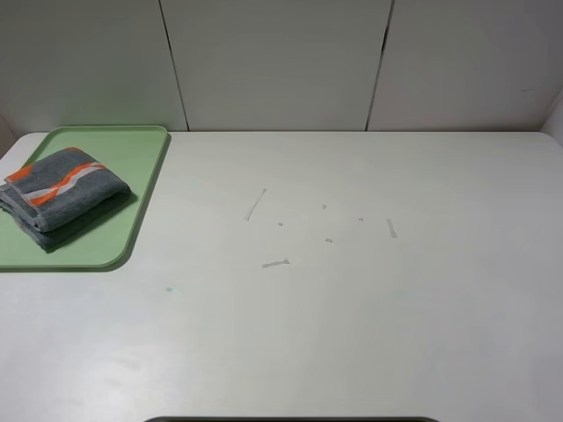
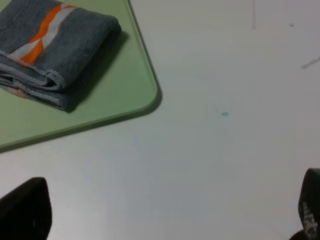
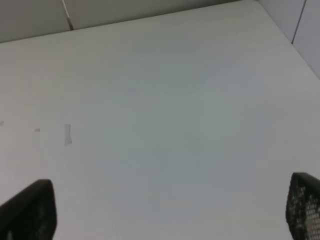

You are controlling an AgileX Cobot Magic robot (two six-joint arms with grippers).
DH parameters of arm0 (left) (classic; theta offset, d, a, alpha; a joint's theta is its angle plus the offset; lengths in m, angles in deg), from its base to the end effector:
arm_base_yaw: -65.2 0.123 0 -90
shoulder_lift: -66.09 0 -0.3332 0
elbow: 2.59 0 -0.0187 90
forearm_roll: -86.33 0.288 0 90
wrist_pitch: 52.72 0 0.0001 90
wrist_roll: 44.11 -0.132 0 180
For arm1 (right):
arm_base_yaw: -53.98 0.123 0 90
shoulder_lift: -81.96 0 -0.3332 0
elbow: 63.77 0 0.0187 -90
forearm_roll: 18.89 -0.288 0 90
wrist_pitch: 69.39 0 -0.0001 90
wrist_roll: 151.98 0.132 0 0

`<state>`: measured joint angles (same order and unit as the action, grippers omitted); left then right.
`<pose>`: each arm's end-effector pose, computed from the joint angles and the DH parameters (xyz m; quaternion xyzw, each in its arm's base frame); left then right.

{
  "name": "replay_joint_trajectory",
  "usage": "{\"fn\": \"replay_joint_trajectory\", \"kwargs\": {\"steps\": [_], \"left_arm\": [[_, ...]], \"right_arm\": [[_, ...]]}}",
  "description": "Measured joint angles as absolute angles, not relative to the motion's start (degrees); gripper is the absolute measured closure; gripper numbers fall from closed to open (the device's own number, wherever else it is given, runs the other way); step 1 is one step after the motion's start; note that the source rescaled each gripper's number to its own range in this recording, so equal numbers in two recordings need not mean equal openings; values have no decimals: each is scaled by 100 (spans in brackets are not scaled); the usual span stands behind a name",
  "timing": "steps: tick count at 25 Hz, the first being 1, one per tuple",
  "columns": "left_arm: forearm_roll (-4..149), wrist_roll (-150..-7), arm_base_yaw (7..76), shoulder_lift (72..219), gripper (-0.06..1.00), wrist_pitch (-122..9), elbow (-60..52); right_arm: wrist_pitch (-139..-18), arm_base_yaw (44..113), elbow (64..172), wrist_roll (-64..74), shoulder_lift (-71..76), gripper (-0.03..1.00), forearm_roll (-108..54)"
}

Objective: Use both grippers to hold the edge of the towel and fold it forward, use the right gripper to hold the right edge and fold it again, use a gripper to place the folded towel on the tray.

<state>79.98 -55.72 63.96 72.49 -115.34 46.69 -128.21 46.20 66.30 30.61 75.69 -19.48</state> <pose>0.0117 -0.0132 0.2759 0.0993 0.8514 -0.0088 0.5149 0.0173 -0.0012 0.2792 0.0761 0.8400 -0.0192 0.5368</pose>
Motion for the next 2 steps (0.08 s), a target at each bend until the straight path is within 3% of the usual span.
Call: {"fn": "replay_joint_trajectory", "kwargs": {"steps": [2], "left_arm": [[7998, -5572, 6396, 7249, -6, -11534, 4669]], "right_arm": [[-12821, 4620, 6630, 3061, 7569, -3, -1948]]}}
